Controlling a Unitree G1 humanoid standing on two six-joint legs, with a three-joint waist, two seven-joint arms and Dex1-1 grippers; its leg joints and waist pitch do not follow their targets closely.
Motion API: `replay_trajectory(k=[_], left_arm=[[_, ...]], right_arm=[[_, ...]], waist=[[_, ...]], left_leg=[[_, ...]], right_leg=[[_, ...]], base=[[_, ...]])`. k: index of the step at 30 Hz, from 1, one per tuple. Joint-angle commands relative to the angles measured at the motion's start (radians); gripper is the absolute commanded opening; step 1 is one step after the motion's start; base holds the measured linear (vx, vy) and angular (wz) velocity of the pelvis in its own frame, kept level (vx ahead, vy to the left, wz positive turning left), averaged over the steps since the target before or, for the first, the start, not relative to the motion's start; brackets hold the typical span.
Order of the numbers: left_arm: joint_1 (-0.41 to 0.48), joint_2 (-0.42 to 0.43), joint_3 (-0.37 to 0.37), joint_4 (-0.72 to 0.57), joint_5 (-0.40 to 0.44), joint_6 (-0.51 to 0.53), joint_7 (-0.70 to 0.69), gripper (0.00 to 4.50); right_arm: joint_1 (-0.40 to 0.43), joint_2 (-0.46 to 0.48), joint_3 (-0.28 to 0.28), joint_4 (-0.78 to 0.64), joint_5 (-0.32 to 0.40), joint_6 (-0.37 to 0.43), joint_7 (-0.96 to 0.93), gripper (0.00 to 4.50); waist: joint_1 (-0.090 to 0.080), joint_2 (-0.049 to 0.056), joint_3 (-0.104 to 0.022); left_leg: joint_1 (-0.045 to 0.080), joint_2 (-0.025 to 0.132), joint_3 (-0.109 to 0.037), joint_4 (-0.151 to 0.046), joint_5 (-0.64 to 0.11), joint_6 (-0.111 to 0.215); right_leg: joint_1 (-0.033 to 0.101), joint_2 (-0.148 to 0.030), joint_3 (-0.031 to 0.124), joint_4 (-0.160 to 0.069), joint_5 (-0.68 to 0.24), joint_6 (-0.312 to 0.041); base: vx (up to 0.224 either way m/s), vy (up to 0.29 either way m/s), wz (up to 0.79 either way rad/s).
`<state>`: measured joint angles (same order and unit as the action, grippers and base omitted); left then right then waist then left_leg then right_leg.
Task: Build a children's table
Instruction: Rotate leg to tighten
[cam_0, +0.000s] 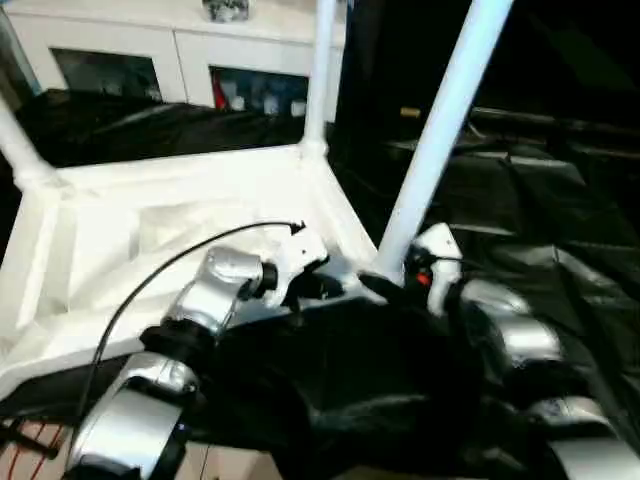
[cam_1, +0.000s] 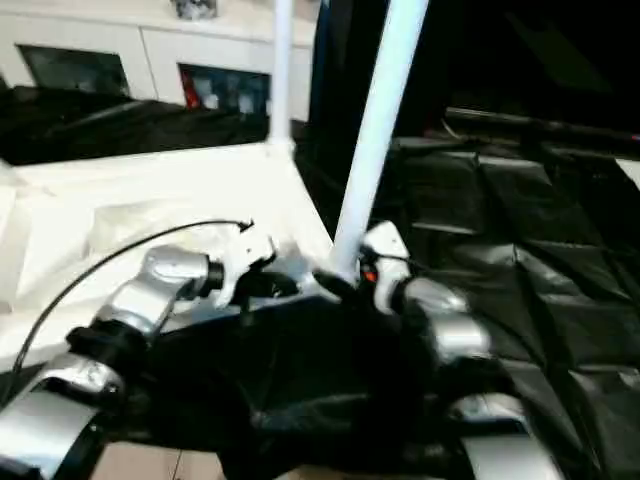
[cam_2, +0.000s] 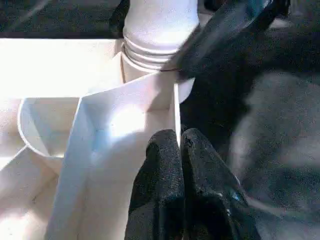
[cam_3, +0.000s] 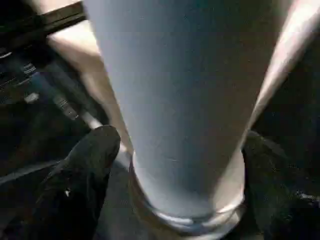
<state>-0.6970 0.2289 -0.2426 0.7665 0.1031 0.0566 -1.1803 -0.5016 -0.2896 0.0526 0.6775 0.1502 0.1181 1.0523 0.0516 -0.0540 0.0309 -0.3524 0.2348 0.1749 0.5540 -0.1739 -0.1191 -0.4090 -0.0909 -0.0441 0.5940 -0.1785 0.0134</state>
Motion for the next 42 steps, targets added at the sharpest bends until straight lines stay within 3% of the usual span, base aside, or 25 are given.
replay_trajectory(k=[1, 7, 14, 17, 23, 24, 26, 29, 33, 36, 42], left_arm=[[-0.020, -0.029, -0.037, 0.035, 0.013, -0.023, 0.020, 0.00], [-0.039, -0.010, -0.029, 0.061, 0.021, -0.040, -0.004, 0.00], [-0.046, -0.006, -0.034, 0.078, 0.013, -0.056, -0.014, 0.00], [-0.043, -0.015, -0.029, 0.078, 0.013, -0.048, 0.009, 0.00], [-0.045, -0.043, -0.017, 0.080, 0.016, -0.024, 0.084, 0.00], [-0.045, -0.066, -0.014, 0.079, 0.017, -0.007, 0.125, 0.00], [-0.045, -0.080, -0.013, 0.080, 0.018, 0.001, 0.149, 0.00], [-0.040, -0.123, -0.014, 0.076, 0.026, 0.023, 0.203, 0.00], [-0.028, -0.160, -0.022, 0.037, 0.025, 0.037, 0.225, 0.00], [-0.023, -0.167, -0.027, 0.024, 0.021, 0.042, 0.230, 0.00], [-0.029, -0.143, -0.028, 0.043, 0.030, 0.011, 0.222, 0.00]], right_arm=[[0.019, 0.046, 0.136, -0.070, 0.031, 0.026, 0.176, 3.50], [0.051, 0.009, 0.167, -0.135, 0.035, 0.083, 0.263, 3.12], [0.058, 0.006, 0.160, -0.154, 0.037, 0.105, 0.256, 2.80], [0.040, 0.038, 0.117, -0.114, 0.025, 0.075, 0.161, 2.74], [-0.013, 0.094, 0.067, -0.001, -0.036, 0.057, -0.067, 2.71], [-0.060, 0.136, 0.025, 0.101, -0.062, 0.053, -0.261, 2.71], [-0.083, 0.159, 0.002, 0.152, -0.070, 0.043, -0.357, 2.70], [-0.125, 0.224, -0.045, 0.242, -0.068, 0.041, -0.532, 2.70], [-0.155, 0.265, -0.041, 0.295, -0.098, 0.021, -0.638, 2.70], [-0.168, 0.276, -0.050, 0.318, -0.090, 0.004, -0.632, 3.40], [-0.179, 0.260, -0.030, 0.319, -0.096, -0.071, -0.546, 3.74]], waist=[[0.004, -0.004, -0.046], [0.023, -0.002, -0.043], [0.032, -0.003, -0.046], [0.032, -0.002, -0.046], [0.014, 0.000, -0.040], [0.003, -0.001, -0.039], [-0.015, 0.001, -0.038], [-0.022, 0.000, -0.040], [-0.020, 0.003, -0.044], [-0.019, 0.004, -0.045], [-0.015, 0.005, -0.048]], left_leg=[[-0.003, -0.008, 0.020, -0.053, -0.228, 0.091], [0.003, -0.004, 0.019, -0.058, -0.279, 0.051], [0.000, -0.006, 0.018, -0.057, -0.247, 0.044], [0.001, -0.006, 0.018, -0.057, -0.249, 0.043], [0.002, -0.009, 0.010, -0.066, -0.326, 0.011], [0.001, -0.010, 0.009, -0.065, -0.335, 0.004], [-0.002, -0.013, 0.003, -0.068, -0.355, -0.014], [0.000, -0.013, 0.005, -0.066, -0.350, -0.007], [0.002, -0.011, 0.009, -0.064, -0.341, 0.000], [-0.003, -0.011, 0.011, -0.064, -0.315, 0.008], [-0.003, -0.011, 0.015, -0.060, -0.279, 0.027]], right_leg=[[0.050, -0.025, 0.022, -0.066, -0.169, -0.240], [0.044, -0.029, 0.023, -0.075, -0.284, -0.204], [0.046, -0.029, 0.023, -0.069, -0.242, -0.204], [0.046, -0.029, 0.023, -0.069, -0.237, -0.207], [0.039, -0.031, 0.020, -0.084, -0.395, -0.164], [0.035, -0.032, 0.021, -0.084, -0.416, -0.162], [0.035, -0.033, 0.016, -0.091, -0.482, -0.137], [0.031, -0.031, 0.019, -0.091, -0.450, -0.144], [0.031, -0.027, 0.022, -0.085, -0.369, -0.170], [0.037, -0.025, 0.022, -0.078, -0.296, -0.185], [0.042, -0.025, 0.023, -0.071, -0.216, -0.211]], base=[[0.000, 0.000, 0.00], [0.000, 0.000, 0.00], [0.000, 0.000, 0.00], [0.000, 0.000, 0.00], [0.000, 0.000, 0.00], [0.000, 0.000, 0.00], [0.000, 0.000, 0.00], [0.000, 0.000, 0.00], [0.000, 0.000, 0.00], [0.000, 0.000, 0.00], [0.000, 0.000, 0.00]])
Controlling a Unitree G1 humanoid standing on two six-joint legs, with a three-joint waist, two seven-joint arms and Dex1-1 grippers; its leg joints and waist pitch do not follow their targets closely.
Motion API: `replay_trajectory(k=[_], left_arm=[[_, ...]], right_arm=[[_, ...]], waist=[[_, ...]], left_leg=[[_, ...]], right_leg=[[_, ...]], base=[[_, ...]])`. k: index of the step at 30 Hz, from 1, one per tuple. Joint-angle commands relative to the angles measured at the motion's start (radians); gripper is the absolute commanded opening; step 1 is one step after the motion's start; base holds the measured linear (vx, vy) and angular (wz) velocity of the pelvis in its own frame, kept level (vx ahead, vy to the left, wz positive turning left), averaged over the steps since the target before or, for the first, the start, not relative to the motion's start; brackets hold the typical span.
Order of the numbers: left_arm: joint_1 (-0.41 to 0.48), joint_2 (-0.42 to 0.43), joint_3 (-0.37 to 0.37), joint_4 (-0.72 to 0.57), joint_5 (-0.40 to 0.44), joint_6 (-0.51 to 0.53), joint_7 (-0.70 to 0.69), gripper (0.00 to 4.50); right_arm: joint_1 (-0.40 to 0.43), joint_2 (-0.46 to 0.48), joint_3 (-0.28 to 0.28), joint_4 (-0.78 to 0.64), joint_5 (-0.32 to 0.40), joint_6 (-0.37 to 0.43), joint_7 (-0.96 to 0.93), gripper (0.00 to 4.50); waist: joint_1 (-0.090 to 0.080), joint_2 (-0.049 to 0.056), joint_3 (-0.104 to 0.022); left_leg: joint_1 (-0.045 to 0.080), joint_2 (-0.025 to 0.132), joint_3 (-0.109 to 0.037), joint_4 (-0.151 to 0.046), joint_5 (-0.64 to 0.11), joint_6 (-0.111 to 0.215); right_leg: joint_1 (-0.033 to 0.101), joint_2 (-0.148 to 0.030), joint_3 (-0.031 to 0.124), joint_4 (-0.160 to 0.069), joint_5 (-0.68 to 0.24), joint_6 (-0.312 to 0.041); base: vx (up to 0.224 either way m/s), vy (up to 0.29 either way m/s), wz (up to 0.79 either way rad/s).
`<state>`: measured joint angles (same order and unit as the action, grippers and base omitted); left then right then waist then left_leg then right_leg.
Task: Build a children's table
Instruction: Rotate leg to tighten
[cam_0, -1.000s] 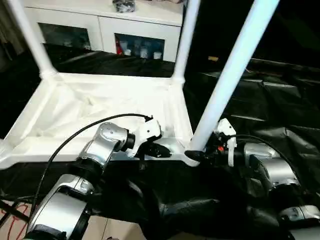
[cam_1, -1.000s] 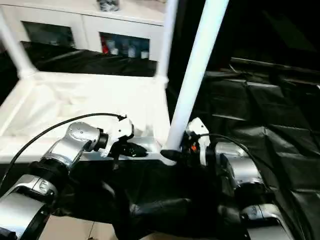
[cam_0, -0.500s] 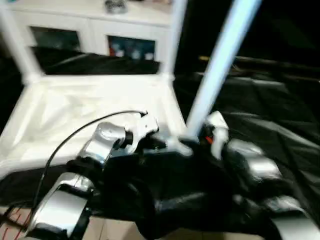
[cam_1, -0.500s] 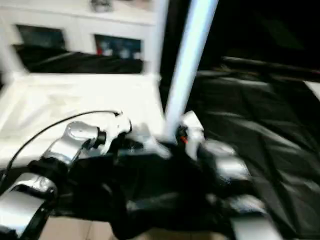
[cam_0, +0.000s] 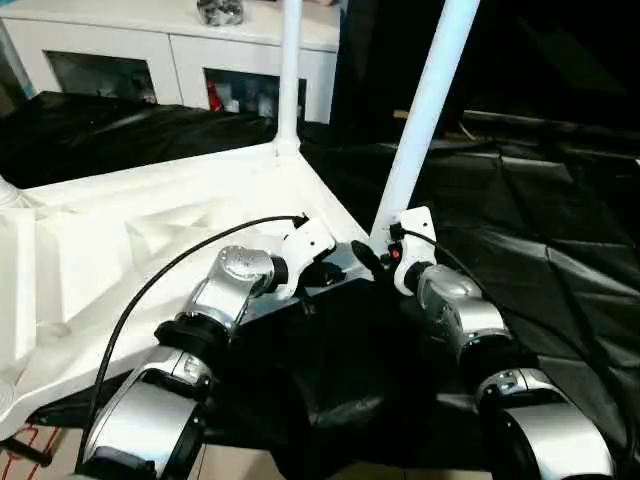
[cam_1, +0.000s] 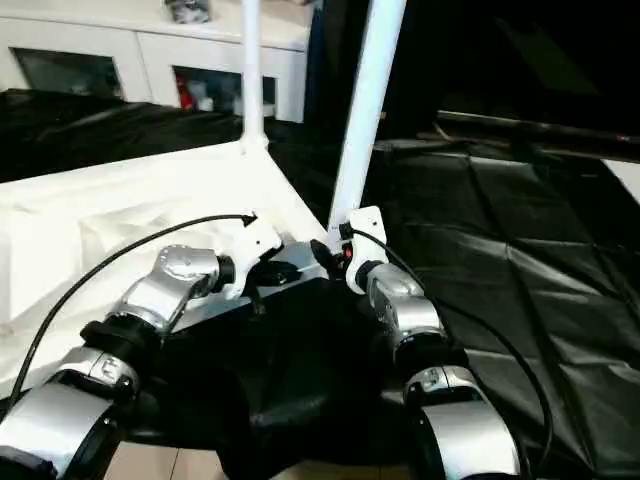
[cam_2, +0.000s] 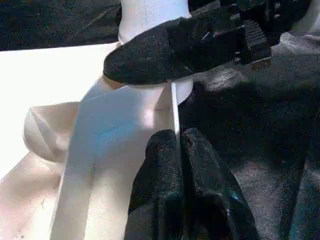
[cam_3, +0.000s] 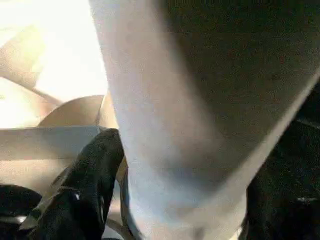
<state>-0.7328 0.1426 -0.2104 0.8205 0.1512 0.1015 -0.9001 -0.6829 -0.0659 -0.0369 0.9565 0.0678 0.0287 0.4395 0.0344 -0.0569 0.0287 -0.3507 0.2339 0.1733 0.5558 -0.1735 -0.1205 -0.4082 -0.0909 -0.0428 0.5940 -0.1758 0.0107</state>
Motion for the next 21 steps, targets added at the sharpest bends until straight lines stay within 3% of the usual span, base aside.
replay_trajectory(k=[1, 4, 9, 13, 14, 16, 17, 21], left_arm=[[0.008, -0.046, -0.061, -0.014, -0.022, -0.045, -0.084, 0.00], [0.013, -0.022, -0.068, -0.024, -0.025, -0.054, -0.131, 0.00], [0.014, 0.015, -0.075, -0.022, -0.026, -0.079, -0.199, 0.00], [0.008, 0.027, -0.073, -0.009, -0.023, -0.088, -0.209, 0.00], [-0.004, 0.039, -0.067, 0.012, -0.019, -0.105, -0.217, 0.00], [-0.011, 0.047, -0.063, 0.023, -0.016, -0.116, -0.223, 0.00], [-0.016, 0.051, -0.061, 0.030, -0.016, -0.121, -0.228, 0.00], [-0.032, 0.058, -0.055, 0.053, -0.010, -0.133, -0.237, 0.00]], right_arm=[[0.011, 0.020, 0.079, 0.021, -0.022, -0.023, 0.117, 3.74], [0.029, -0.007, 0.095, -0.012, -0.011, -0.067, 0.229, 3.74], [0.077, -0.062, 0.123, -0.124, 0.054, -0.030, 0.501, 3.74], [0.101, -0.093, 0.140, -0.168, 0.075, -0.007, 0.600, 3.74], [0.137, -0.140, 0.172, -0.236, 0.105, 0.051, 0.726, 3.50], [0.162, -0.169, 0.194, -0.280, 0.118, 0.092, 0.804, 3.42], [0.177, -0.185, 0.205, -0.308, 0.123, 0.116, 0.842, 3.40], [0.210, -0.202, 0.226, -0.365, 0.126, 0.167, 0.892, 3.05]], waist=[[0.003, 0.008, -0.046], [0.005, 0.006, -0.047], [0.009, 0.003, -0.046], [0.017, 0.003, -0.045], [0.018, 0.004, -0.046], [0.036, 0.005, -0.043], [0.041, 0.006, -0.043], [0.055, 0.005, -0.043]], left_leg=[[-0.006, -0.011, 0.016, -0.061, -0.278, 0.032], [-0.007, -0.010, 0.018, -0.058, -0.260, 0.045], [-0.007, -0.009, 0.020, -0.056, -0.241, 0.085], [-0.003, -0.007, 0.020, -0.056, -0.253, 0.079], [-0.002, -0.006, 0.020, -0.056, -0.255, 0.079], [0.003, -0.002, 0.024, -0.054, -0.247, 0.090], [-0.002, -0.003, 0.024, -0.055, -0.235, 0.085], [0.001, -0.004, 0.024, -0.056, -0.250, 0.060]], right_leg=[[0.043, -0.025, 0.022, -0.071, -0.216, -0.210], [0.046, -0.026, 0.022, -0.069, -0.193, -0.216], [0.049, -0.023, 0.022, -0.062, -0.124, -0.249], [0.048, -0.024, 0.021, -0.065, -0.159, -0.250], [0.047, -0.025, 0.022, -0.065, -0.160, -0.250], [0.048, -0.021, 0.022, -0.064, -0.140, -0.250], [0.051, -0.022, 0.021, -0.061, -0.140, -0.248], [0.047, -0.027, 0.021, -0.066, -0.208, -0.226]], base=[[0.000, 0.000, 0.00], [0.000, 0.000, 0.00], [0.000, 0.000, 0.00], [0.000, 0.000, 0.00], [0.000, 0.000, 0.00], [0.000, 0.000, 0.00], [0.000, 0.000, 0.00], [0.000, 0.000, 0.00]])
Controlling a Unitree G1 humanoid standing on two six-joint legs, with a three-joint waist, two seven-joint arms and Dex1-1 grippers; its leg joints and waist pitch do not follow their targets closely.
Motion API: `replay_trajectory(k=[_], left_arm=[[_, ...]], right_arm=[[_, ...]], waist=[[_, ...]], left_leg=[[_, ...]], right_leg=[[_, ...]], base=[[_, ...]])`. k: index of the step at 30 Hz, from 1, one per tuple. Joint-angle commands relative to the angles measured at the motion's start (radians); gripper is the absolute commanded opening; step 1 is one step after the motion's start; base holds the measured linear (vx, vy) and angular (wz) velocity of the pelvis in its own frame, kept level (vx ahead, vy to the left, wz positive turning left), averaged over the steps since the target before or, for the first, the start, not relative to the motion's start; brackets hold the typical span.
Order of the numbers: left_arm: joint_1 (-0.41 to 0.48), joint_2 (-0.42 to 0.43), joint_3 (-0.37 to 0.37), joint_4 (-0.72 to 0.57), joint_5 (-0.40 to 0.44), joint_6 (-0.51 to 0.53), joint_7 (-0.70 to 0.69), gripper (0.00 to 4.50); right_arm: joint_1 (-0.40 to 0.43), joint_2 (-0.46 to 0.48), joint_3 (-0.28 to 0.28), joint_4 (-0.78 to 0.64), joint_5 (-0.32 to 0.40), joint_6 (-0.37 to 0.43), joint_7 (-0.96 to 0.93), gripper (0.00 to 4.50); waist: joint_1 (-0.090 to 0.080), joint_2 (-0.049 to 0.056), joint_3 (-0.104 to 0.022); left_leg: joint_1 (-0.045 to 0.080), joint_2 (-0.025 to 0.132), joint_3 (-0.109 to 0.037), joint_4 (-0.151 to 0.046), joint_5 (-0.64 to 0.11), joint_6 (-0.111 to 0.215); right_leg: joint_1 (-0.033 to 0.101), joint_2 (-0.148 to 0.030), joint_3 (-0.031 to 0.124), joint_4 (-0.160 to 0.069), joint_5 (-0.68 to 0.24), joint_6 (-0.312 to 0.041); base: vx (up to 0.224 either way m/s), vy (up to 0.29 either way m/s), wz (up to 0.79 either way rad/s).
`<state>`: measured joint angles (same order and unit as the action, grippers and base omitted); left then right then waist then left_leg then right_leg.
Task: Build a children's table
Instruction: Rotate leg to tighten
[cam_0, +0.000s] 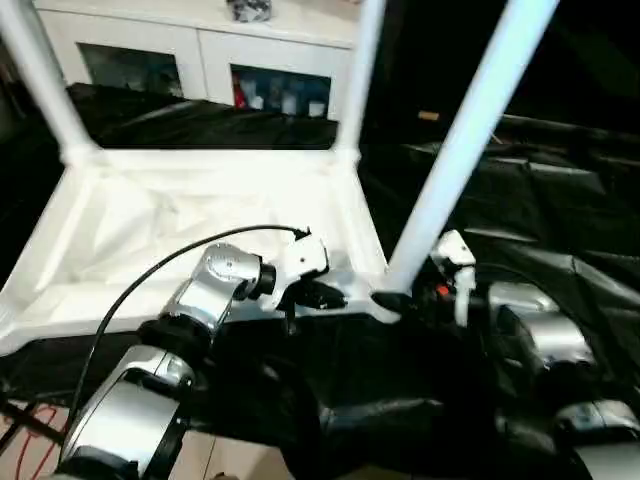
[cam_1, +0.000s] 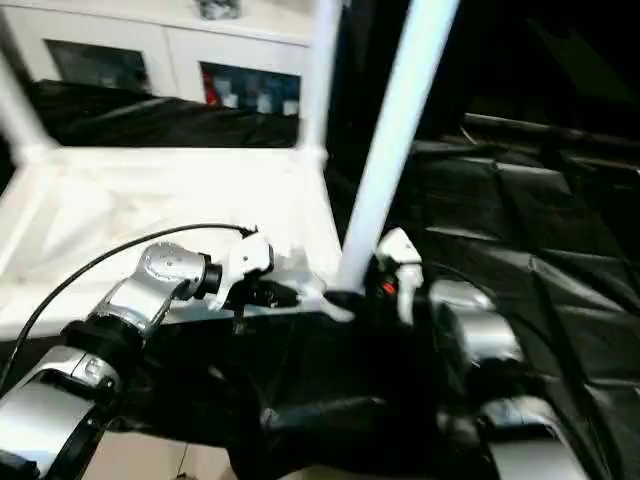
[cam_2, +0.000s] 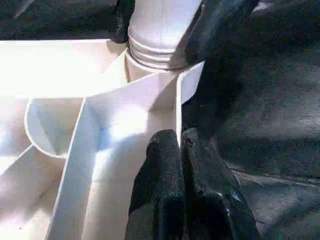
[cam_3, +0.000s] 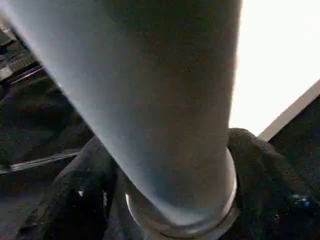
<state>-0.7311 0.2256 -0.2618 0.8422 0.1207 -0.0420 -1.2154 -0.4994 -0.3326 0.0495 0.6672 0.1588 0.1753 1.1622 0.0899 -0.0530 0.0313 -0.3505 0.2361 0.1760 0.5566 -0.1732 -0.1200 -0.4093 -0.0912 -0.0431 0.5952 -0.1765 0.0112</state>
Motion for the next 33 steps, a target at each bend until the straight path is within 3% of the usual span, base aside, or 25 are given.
replay_trajectory(k=[1, 5, 11, 14, 15, 16, 19, 25, 29, 31, 32, 33], left_arm=[[-0.035, -0.024, -0.004, 0.033, 0.020, 0.009, 0.078, 0.00], [-0.037, -0.024, -0.005, 0.035, 0.019, 0.008, 0.078, 0.00], [-0.038, -0.029, -0.009, 0.045, 0.014, 0.001, 0.082, 0.00], [-0.033, -0.059, 0.004, 0.046, 0.011, 0.026, 0.143, 0.00], [-0.033, -0.067, 0.006, 0.047, 0.010, 0.031, 0.155, 0.00], [-0.032, -0.077, 0.007, 0.046, 0.010, 0.037, 0.169, 0.00], [-0.029, -0.098, 0.007, 0.043, 0.011, 0.049, 0.193, 0.00], [-0.031, -0.148, 0.002, 0.029, 0.011, 0.071, 0.234, 0.00], [-0.009, -0.172, -0.013, -0.028, 0.006, 0.097, 0.235, 0.00], [-0.007, -0.173, -0.014, -0.031, 0.006, 0.098, 0.237, 0.00], [-0.007, -0.173, -0.014, -0.030, 0.007, 0.098, 0.238, 0.00], [-0.007, -0.169, -0.012, -0.025, 0.010, 0.095, 0.240, 0.00]], right_arm=[[0.027, 0.067, 0.138, -0.076, 0.035, 0.021, 0.166, 2.99], [0.025, 0.075, 0.135, -0.074, 0.035, 0.027, 0.158, 2.77], [0.025, 0.088, 0.121, -0.094, 0.040, 0.051, 0.119, 2.67], [-0.020, 0.159, 0.053, 0.032, -0.029, -0.014, -0.147, 2.66], [-0.032, 0.174, 0.041, 0.066, -0.047, -0.025, -0.215, 2.66], [-0.051, 0.190, 0.026, 0.112, -0.065, -0.029, -0.303, 2.65], [-0.083, 0.222, -0.011, 0.187, -0.069, -0.018, -0.435, 2.65], [-0.137, 0.302, -0.064, 0.288, -0.079, -0.029, -0.710, 2.65], [-0.176, 0.327, -0.059, 0.367, -0.110, -0.105, -0.786, 2.65], [-0.181, 0.327, -0.070, 0.365, -0.093, -0.114, -0.758, 3.21], [-0.182, 0.328, -0.073, 0.366, -0.090, -0.114, -0.754, 3.21], [-0.186, 0.323, -0.077, 0.361, -0.083, -0.117, -0.733, 3.41]], waist=[[0.000, 0.002, -0.045], [-0.001, 0.001, -0.045], [-0.002, 0.002, -0.047], [-0.006, -0.003, -0.045], [-0.015, 0.001, -0.040], [-0.023, 0.001, -0.041], [-0.045, 0.004, -0.039], [-0.060, 0.010, -0.044], [-0.061, 0.012, -0.047], [-0.060, 0.012, -0.048], [-0.059, 0.013, -0.049], [-0.053, 0.013, -0.054]], left_leg=[[0.002, -0.006, 0.022, -0.058, -0.257, 0.055], [0.000, -0.006, 0.019, -0.060, -0.272, 0.040], [-0.001, -0.006, 0.018, -0.059, -0.252, 0.040], [-0.003, -0.007, 0.017, -0.061, -0.261, 0.033], [-0.001, -0.010, 0.014, -0.066, -0.302, 0.014], [0.000, -0.010, 0.008, -0.069, -0.324, -0.005], [0.001, -0.012, 0.004, -0.070, -0.368, -0.007], [0.000, -0.013, 0.007, -0.069, -0.343, -0.004], [-0.004, -0.012, 0.009, -0.067, -0.322, 0.000], [-0.002, -0.012, 0.012, -0.064, -0.307, 0.010], [-0.002, -0.012, 0.013, -0.064, -0.287, 0.016], [0.001, -0.012, 0.016, -0.058, -0.240, 0.025]], right_leg=[[0.047, -0.027, 0.021, -0.070, -0.222, -0.222], [0.046, -0.028, 0.021, -0.072, -0.255, -0.208], [0.048, -0.027, 0.020, -0.068, -0.217, -0.214], [0.046, -0.030, 0.020, -0.071, -0.256, -0.204], [0.037, -0.032, 0.020, -0.079, -0.336, -0.188], [0.038, -0.036, 0.018, -0.083, -0.409, -0.166], [0.032, -0.032, 0.017, -0.092, -0.461, -0.146], [0.033, -0.026, 0.021, -0.085, -0.353, -0.174], [0.037, -0.028, 0.022, -0.078, -0.299, -0.193], [0.038, -0.025, 0.022, -0.077, -0.262, -0.203], [0.041, -0.024, 0.023, -0.073, -0.223, -0.215], [0.043, -0.022, 0.024, -0.064, -0.134, -0.238]], base=[[0.000, 0.000, 0.00], [0.000, 0.000, 0.00], [0.000, 0.000, 0.00], [0.000, 0.000, 0.00], [0.000, 0.000, 0.00], [0.000, 0.000, 0.00], [0.000, 0.000, 0.00], [0.000, 0.000, 0.00], [0.000, 0.000, 0.00], [0.000, 0.000, 0.00], [0.000, 0.000, 0.00], [0.000, 0.000, 0.00]])
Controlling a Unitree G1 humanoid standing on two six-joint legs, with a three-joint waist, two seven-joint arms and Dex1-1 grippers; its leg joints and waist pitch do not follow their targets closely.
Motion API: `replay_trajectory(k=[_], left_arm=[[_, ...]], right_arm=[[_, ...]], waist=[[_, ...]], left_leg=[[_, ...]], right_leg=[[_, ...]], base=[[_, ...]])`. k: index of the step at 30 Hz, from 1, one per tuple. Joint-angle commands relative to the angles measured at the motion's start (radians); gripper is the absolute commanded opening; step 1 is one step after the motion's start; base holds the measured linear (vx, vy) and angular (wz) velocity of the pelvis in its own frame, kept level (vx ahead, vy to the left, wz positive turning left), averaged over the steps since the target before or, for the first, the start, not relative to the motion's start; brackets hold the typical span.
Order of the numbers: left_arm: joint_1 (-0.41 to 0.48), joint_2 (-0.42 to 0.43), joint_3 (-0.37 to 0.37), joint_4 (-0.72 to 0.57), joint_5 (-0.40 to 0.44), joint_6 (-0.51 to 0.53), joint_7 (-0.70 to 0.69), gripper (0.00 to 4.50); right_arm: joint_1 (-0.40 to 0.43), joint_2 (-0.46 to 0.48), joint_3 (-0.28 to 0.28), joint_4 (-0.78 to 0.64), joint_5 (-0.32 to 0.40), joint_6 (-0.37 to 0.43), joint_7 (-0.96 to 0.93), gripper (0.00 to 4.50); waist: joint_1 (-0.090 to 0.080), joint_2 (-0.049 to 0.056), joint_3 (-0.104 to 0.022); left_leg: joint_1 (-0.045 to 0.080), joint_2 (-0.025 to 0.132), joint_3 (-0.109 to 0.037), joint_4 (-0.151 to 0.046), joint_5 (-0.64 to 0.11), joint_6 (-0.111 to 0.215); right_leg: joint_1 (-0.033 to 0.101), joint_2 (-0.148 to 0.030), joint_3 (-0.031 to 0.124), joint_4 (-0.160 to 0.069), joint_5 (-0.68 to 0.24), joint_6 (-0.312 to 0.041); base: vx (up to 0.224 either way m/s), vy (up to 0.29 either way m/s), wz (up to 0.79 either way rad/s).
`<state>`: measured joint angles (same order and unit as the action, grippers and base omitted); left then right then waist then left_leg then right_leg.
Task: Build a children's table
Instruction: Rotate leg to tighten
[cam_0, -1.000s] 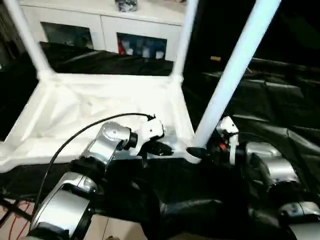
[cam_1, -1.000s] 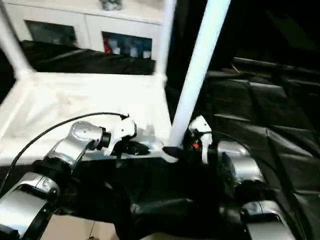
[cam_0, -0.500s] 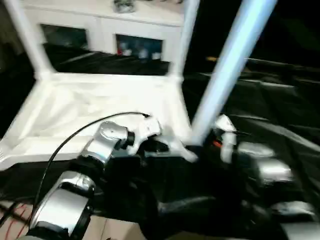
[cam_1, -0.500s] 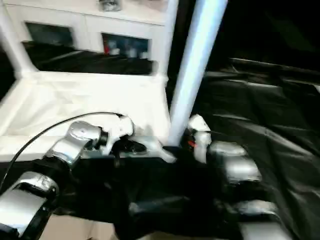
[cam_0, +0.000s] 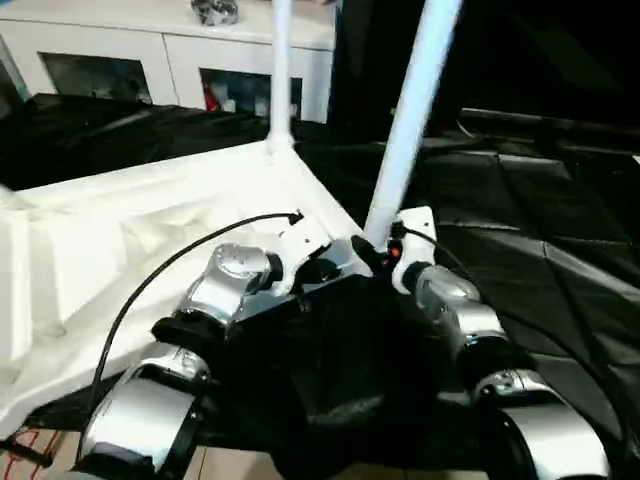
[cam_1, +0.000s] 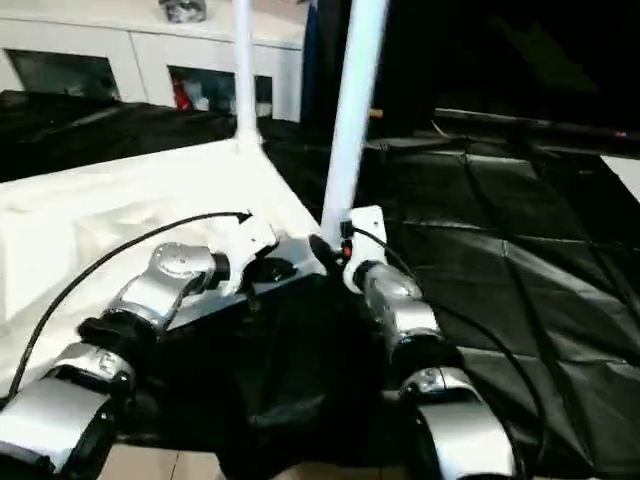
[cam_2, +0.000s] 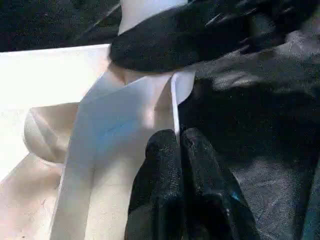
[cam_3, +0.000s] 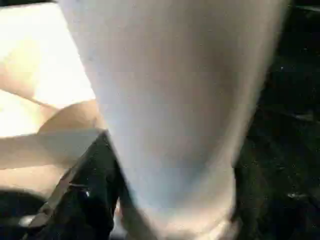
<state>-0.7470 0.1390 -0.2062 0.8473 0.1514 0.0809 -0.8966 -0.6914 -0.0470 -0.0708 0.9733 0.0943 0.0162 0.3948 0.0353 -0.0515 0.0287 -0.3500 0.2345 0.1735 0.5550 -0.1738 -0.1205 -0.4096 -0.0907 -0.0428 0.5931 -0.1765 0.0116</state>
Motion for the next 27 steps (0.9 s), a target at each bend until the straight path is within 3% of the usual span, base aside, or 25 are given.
replay_trajectory(k=[1, 4, 7, 10, 12, 15, 21, 27], left_arm=[[0.007, -0.080, -0.067, -0.026, -0.019, -0.031, -0.077, 0.00], [0.004, -0.071, -0.064, -0.017, -0.018, -0.037, -0.076, 0.00], [0.006, -0.034, -0.067, -0.019, -0.020, -0.054, -0.117, 0.00], [0.007, -0.015, -0.067, -0.019, -0.018, -0.061, -0.140, 0.00], [0.001, 0.004, -0.065, -0.009, -0.017, -0.075, -0.160, 0.00], [-0.013, 0.028, -0.062, 0.019, -0.012, -0.098, -0.182, 0.00], [-0.030, 0.039, -0.055, 0.047, -0.008, -0.115, -0.198, 0.00], [-0.043, 0.045, -0.052, 0.062, -0.008, -0.122, -0.208, 0.00]], right_arm=[[0.003, 0.033, 0.048, 0.055, -0.020, 0.035, 0.041, 3.41], [0.000, 0.021, 0.063, 0.054, -0.026, 0.012, 0.073, 3.71], [0.038, -0.029, 0.107, -0.023, -0.009, -0.053, 0.333, 3.71], [0.069, -0.058, 0.121, -0.088, 0.028, -0.027, 0.485, 3.71], [0.115, -0.106, 0.163, -0.178, 0.058, 0.018, 0.641, 3.71], [0.177, -0.183, 0.233, -0.291, 0.087, 0.088, 0.829, 3.71], [0.209, -0.220, 0.253, -0.355, 0.109, 0.150, 0.918, 3.38], [0.222, -0.220, 0.253, -0.390, 0.110, 0.182, 0.933, 3.01]], waist=[[0.003, 0.012, -0.051], [0.004, 0.010, -0.049], [0.007, 0.006, -0.047], [0.012, 0.004, -0.046], [0.016, 0.001, -0.045], [0.034, 0.002, -0.043], [0.050, 0.000, -0.042], [0.051, 0.001, -0.046]], left_leg=[[0.001, -0.011, 0.021, -0.056, -0.228, 0.031], [-0.004, -0.012, 0.020, -0.056, -0.223, 0.046], [-0.003, -0.011, 0.022, -0.054, -0.258, 0.064], [-0.005, -0.010, 0.020, -0.056, -0.254, 0.078], [-0.005, -0.010, 0.020, -0.055, -0.248, 0.085], [-0.001, -0.005, 0.023, -0.055, -0.254, 0.088], [-0.002, -0.005, 0.023, -0.057, -0.259, 0.061], [-0.003, -0.006, 0.021, -0.055, -0.230, 0.050]], right_leg=[[0.044, -0.021, 0.024, -0.059, -0.102, -0.248], [0.050, -0.022, 0.022, -0.057, -0.085, -0.254], [0.051, -0.024, 0.022, -0.065, -0.137, -0.247], [0.053, -0.025, 0.022, -0.065, -0.144, -0.243], [0.054, -0.023, 0.022, -0.064, -0.142, -0.247], [0.052, -0.023, 0.021, -0.066, -0.160, -0.245], [0.049, -0.027, 0.020, -0.071, -0.240, -0.214], [0.051, -0.026, 0.020, -0.063, -0.178, -0.226]], base=[[0.000, 0.000, 0.00], [0.000, 0.000, 0.00], [0.000, 0.000, 0.00], [0.000, 0.000, 0.00], [0.000, 0.000, 0.00], [0.000, 0.000, 0.00], [0.000, 0.000, 0.00], [0.000, 0.000, 0.00]])
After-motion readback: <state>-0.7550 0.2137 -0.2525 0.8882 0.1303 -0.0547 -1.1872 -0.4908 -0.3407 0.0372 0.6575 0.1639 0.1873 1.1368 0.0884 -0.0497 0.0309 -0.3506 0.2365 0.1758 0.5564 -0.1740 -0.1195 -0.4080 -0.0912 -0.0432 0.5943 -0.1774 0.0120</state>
